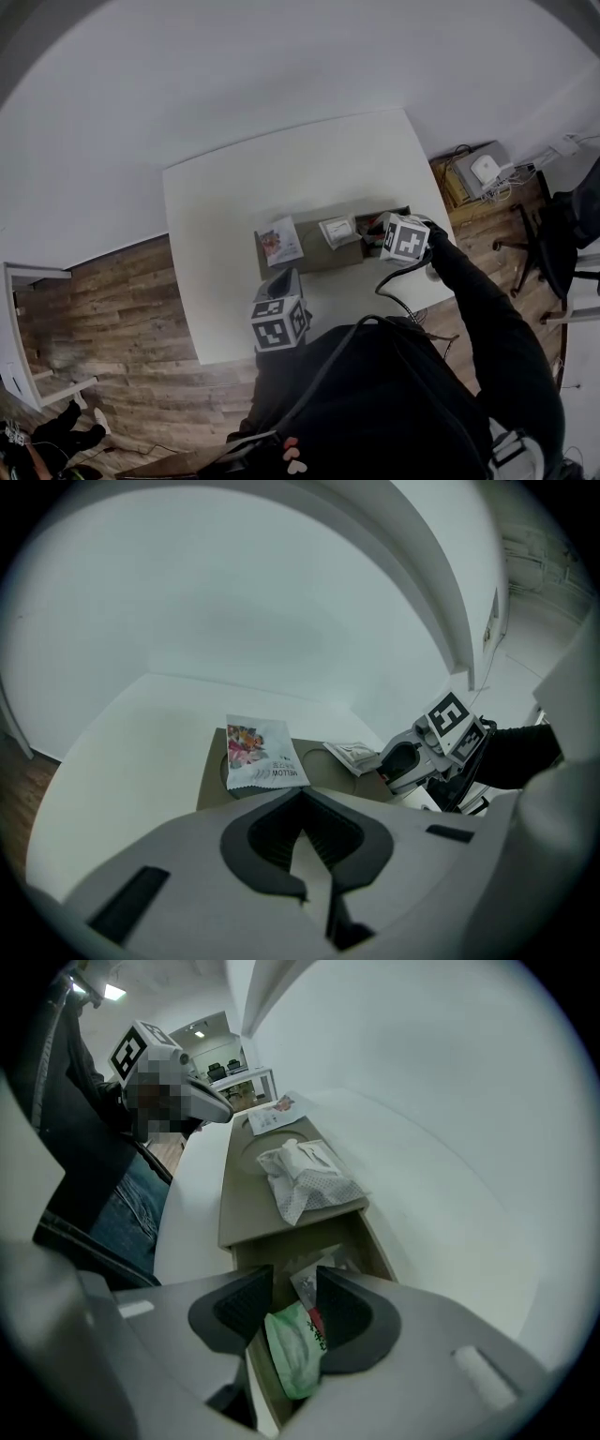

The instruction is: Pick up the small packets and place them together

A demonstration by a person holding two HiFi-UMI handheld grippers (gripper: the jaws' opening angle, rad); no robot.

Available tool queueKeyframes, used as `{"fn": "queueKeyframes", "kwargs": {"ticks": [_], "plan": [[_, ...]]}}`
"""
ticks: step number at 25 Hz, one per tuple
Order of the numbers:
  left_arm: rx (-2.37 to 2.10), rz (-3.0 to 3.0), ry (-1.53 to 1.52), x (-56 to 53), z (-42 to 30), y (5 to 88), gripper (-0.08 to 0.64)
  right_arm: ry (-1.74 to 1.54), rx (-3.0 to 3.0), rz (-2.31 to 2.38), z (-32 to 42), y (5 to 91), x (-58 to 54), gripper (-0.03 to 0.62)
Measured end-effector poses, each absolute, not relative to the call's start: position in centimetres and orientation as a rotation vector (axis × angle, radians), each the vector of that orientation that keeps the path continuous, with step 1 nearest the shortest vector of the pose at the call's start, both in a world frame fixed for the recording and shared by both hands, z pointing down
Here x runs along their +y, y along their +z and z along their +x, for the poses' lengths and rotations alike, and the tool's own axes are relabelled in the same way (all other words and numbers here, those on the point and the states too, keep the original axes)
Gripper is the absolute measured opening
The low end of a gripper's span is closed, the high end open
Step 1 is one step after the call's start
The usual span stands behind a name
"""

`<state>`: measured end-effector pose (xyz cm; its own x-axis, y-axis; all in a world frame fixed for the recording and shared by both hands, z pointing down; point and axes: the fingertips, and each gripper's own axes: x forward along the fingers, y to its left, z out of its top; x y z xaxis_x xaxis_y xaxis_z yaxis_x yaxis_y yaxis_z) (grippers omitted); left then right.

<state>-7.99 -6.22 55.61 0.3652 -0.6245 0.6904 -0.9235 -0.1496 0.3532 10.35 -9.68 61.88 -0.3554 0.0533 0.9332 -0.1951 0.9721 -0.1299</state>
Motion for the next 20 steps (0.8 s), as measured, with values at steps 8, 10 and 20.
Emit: {"fn": "queueKeyframes", "kwargs": {"ticks": [8,10,20], "plan": [[-1.346,1.856,0.501,-6.6,-8.2,56.0,-0.002,0.170,-1.864,0.091,10.2,63.0,-10.1,0.141],[-1.346,1.854,0.501,-6.6,-8.3,55.9,0.000,0.157,-1.858,0.096,10.1,63.0,-10.1,0.136],[-1.344,1.860,0.509,-6.5,-8.0,55.8,-0.001,0.123,-1.866,0.187,10.8,62.3,-11.4,0.043]]}}
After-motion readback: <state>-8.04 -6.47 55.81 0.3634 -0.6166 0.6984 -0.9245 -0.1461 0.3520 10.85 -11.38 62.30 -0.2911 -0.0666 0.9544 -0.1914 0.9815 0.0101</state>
